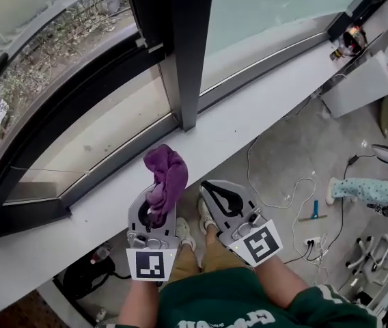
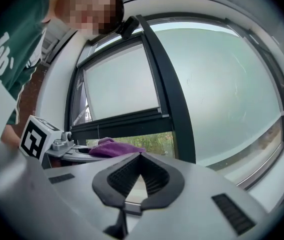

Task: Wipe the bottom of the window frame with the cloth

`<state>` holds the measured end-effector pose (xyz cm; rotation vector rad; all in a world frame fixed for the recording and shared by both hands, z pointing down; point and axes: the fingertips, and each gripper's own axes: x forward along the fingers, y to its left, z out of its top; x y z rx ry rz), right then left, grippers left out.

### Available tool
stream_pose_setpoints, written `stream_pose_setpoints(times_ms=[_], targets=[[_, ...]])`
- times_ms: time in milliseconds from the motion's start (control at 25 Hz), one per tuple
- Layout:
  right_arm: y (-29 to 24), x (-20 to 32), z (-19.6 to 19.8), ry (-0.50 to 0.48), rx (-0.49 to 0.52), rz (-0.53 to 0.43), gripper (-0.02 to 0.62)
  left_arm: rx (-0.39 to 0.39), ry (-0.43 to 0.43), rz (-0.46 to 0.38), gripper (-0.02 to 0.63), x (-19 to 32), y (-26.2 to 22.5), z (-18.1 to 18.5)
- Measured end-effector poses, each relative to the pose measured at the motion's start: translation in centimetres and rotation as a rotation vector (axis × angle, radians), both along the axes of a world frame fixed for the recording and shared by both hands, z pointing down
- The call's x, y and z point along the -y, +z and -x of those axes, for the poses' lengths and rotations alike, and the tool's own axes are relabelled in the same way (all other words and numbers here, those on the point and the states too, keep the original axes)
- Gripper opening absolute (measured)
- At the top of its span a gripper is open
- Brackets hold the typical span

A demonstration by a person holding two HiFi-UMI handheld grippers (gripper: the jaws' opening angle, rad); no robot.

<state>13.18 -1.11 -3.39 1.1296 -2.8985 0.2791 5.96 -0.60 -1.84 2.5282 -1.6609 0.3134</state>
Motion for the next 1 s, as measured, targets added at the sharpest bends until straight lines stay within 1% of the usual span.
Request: stream_pose_setpoints(times_ms=[80, 200, 320, 400, 480, 600, 680, 760, 840, 1000], targets=[[3.2, 1.6, -0.4, -0.014, -0.012, 0.024, 0.014, -0.014, -0.031, 0.052, 0.109, 1.7, 3.9, -0.4], [8.3, 3.9, -0.5, -0.041, 0.025, 0.054, 0.014, 0.005, -0.073, 0.125, 0.109, 3.9, 10.1, 0.1], [14.7, 5.2, 0.0, -0.069, 0.011, 0.081, 0.014, 0.041, -0.086, 0.140, 0.109, 6.1, 16.3, 0.9], [19.0, 6.3, 0.0, -0.078, 0.016, 0.131, 0.014, 0.056, -0.091, 0.176, 0.109, 6.9, 21.1, 0.8], [22.6, 7.5, 0.1, -0.091, 0.026, 0.168, 0.014, 0.060, -0.099, 0.221, 0.109, 7.6, 25.8, 0.6], [26.6, 9.1, 0.1, -0.083, 0.050, 0.198, 0.014, 0.053, -0.115, 0.260, 0.109, 8.8, 31.5, 0.1], [28.7, 9.9, 0.1, -0.073, 0.067, 0.206, 0.014, 0.074, -0.109, 0.280, 0.109, 9.7, 34.6, 0.1], [30.4, 10.3, 0.0, -0.072, 0.074, 0.207, 0.014, 0.111, -0.106, 0.305, 0.109, 10.7, 37.4, 0.2], [31.8, 10.5, -0.2, -0.072, 0.072, 0.213, 0.014, 0.131, -0.126, 0.337, 0.109, 12.2, 39.6, 0.2], [34.4, 11.0, -0.5, -0.076, 0.049, 0.221, 0.014, 0.115, -0.166, 0.369, 0.109, 15.6, 42.3, 0.5]])
